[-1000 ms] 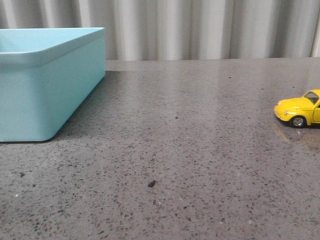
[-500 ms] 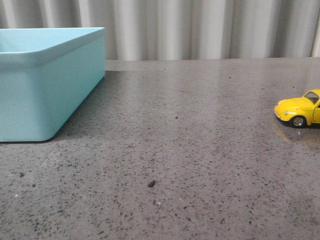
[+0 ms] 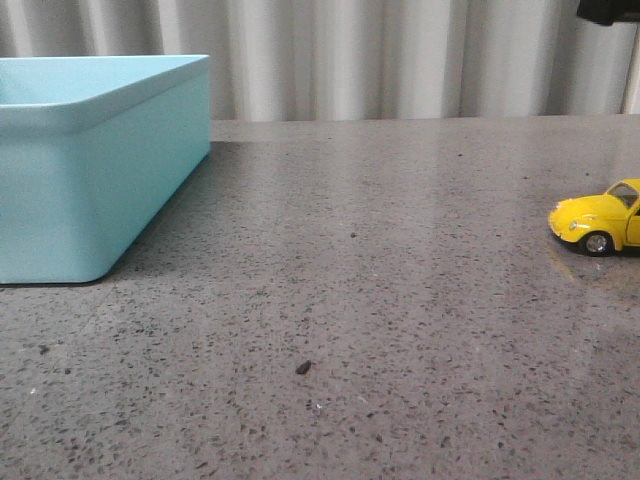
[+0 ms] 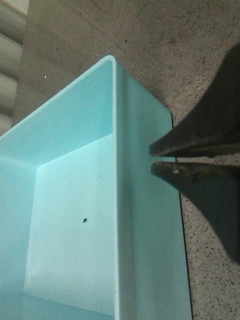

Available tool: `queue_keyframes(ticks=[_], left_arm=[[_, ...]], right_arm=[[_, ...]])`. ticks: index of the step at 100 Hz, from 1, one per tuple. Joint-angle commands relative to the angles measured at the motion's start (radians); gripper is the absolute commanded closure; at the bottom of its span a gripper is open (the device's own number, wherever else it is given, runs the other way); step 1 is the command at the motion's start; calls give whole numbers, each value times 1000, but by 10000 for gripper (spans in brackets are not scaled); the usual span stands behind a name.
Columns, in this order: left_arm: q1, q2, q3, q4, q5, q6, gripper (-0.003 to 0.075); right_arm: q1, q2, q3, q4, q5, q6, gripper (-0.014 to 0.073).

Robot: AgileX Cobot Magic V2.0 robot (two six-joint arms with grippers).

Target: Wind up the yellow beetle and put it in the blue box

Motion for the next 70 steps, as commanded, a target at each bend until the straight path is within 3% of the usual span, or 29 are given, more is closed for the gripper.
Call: queue_keyframes(ticks=[1, 70], left_arm=[[-10, 14, -26, -6, -64, 1, 741], [-10, 14, -26, -6, -64, 1, 741]], right_arm=[[-13, -3, -29, -13, -38, 3, 644], [-23, 116, -24, -3, -69, 3, 644]])
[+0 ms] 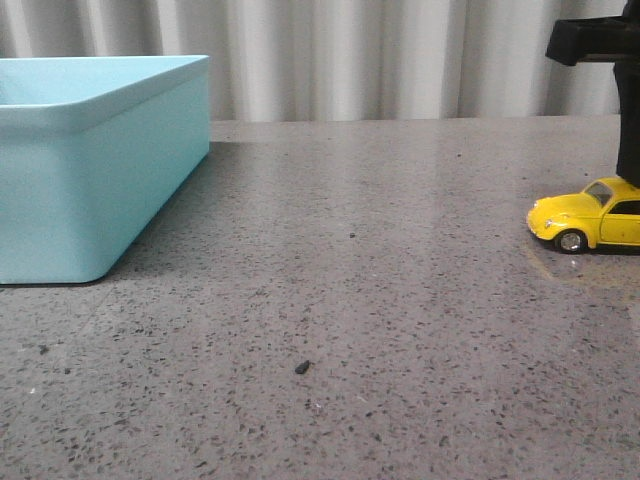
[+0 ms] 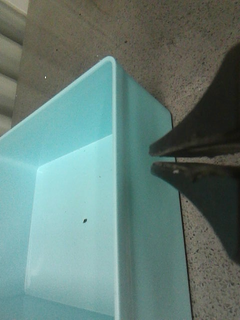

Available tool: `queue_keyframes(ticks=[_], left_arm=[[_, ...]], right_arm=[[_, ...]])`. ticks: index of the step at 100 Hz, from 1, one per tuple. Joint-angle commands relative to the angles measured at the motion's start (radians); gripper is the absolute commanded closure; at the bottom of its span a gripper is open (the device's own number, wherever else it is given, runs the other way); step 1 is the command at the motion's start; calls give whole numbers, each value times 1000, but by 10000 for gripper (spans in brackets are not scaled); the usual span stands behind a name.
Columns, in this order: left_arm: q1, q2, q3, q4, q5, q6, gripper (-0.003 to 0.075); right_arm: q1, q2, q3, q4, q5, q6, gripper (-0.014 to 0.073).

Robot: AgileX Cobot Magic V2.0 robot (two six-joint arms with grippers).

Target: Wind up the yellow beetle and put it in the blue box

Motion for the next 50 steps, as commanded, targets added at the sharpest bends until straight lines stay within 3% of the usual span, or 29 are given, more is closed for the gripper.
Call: queue_keyframes(ticks=[1, 26, 50], left_arm=[[-10, 14, -26, -6, -66, 1, 741], [-10, 14, -26, -6, -68, 1, 741], [-10, 14, -26, -6, -72, 1, 741]], right_arm=[[-9, 12, -3, -8, -37, 0, 644], [-18, 18, 48, -31, -40, 0, 644], [-123, 18, 83, -87, 7, 0, 644]])
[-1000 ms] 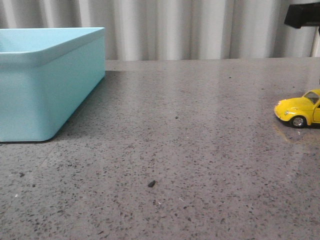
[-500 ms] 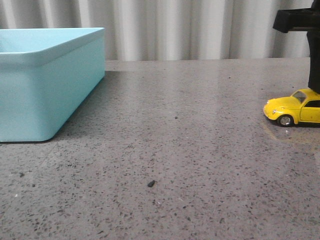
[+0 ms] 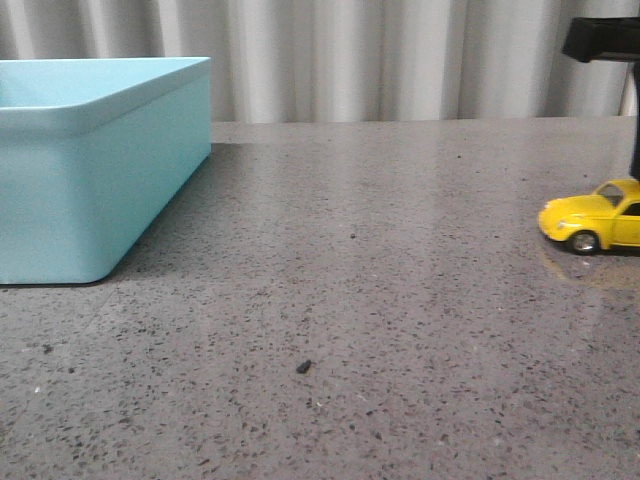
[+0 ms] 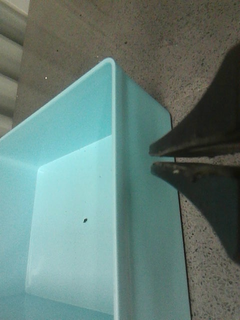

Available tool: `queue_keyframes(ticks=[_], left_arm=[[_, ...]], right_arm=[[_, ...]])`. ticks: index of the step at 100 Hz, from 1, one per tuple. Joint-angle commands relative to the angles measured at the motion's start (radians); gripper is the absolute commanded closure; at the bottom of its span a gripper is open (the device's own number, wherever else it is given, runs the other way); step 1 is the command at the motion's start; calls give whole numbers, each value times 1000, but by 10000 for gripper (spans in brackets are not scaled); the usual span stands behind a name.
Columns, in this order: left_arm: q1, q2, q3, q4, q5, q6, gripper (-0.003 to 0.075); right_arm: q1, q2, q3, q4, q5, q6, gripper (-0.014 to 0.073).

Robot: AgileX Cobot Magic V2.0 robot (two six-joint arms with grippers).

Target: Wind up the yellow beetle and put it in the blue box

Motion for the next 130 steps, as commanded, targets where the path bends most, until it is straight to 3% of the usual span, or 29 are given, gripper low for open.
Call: queue_keyframes(ticks=[1, 22, 38, 52, 66, 79, 95, 130], left_arm=[[-10, 14, -26, -6, -72, 1, 741], [-10, 14, -26, -6, -72, 1, 741], [-10, 14, -26, -6, -72, 1, 741], [-10, 14, -26, -6, -109, 1, 741], [-10, 14, -26, -18, -247, 1, 741], [-10, 14, -28, -67, -316, 1, 741], [-10, 14, -28, -75, -307, 1, 741], [-10, 15, -28, -75, -331, 1, 741]], right_arm=[[-56, 24, 41, -119, 23, -2, 644], [-162, 22, 45, -208, 48, -2, 644], [-169, 22, 45, -206, 22, -2, 644], [-169, 5, -17, -153, 59, -4, 644], [-167, -82, -144, -66, 105, -32, 644], [-136, -225, -235, 94, 63, -87, 644], [-69, -402, -250, 295, -38, -209, 644], [113, -590, -250, 329, -147, -293, 644]])
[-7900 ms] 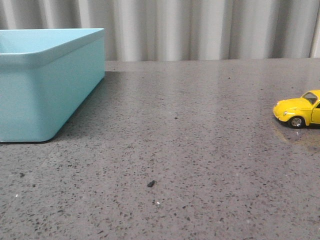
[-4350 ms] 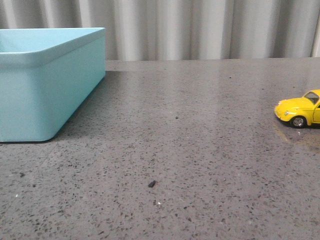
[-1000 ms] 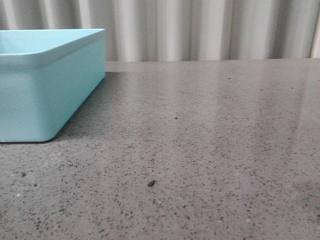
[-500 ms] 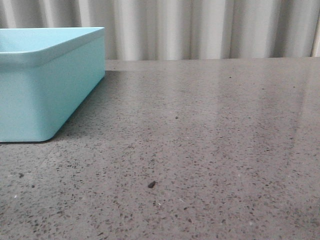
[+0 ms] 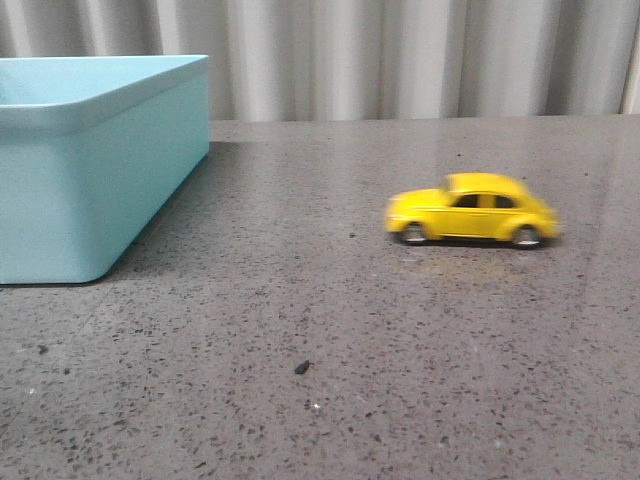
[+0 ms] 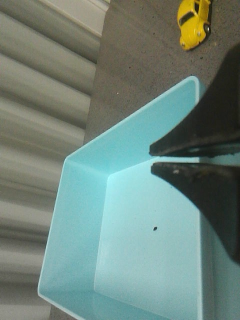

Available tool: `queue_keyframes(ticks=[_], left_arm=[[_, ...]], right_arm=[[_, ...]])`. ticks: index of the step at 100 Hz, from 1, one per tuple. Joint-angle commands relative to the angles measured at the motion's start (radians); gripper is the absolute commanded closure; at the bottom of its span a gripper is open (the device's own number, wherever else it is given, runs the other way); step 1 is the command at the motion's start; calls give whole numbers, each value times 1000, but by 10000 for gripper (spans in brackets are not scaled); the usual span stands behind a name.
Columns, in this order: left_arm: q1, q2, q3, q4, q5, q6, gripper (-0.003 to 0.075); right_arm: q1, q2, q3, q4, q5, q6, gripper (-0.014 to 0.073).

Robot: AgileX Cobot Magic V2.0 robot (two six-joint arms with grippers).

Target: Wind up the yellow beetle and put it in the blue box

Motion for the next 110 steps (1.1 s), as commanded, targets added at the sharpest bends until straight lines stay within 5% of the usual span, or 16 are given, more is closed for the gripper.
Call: queue_keyframes(ticks=[1, 31, 64, 80, 110], left_arm=[[-10, 15, -28, -15, -94, 1, 741], [-10, 29, -68, -15, -95, 65, 741], [-86, 273, -386, -15, 22, 338, 741], [-138, 483, -614, -15, 230, 532, 741], [-205, 904, -1002, -11, 706, 650, 736]], right_arm=[[20, -32, -30, 20, -96, -15, 644], [25, -65, -30, 20, -124, -15, 644], [63, -77, -30, 21, -127, -17, 644], [85, -80, -26, 21, -112, -19, 644], [89, -95, 50, 21, -101, -19, 644]])
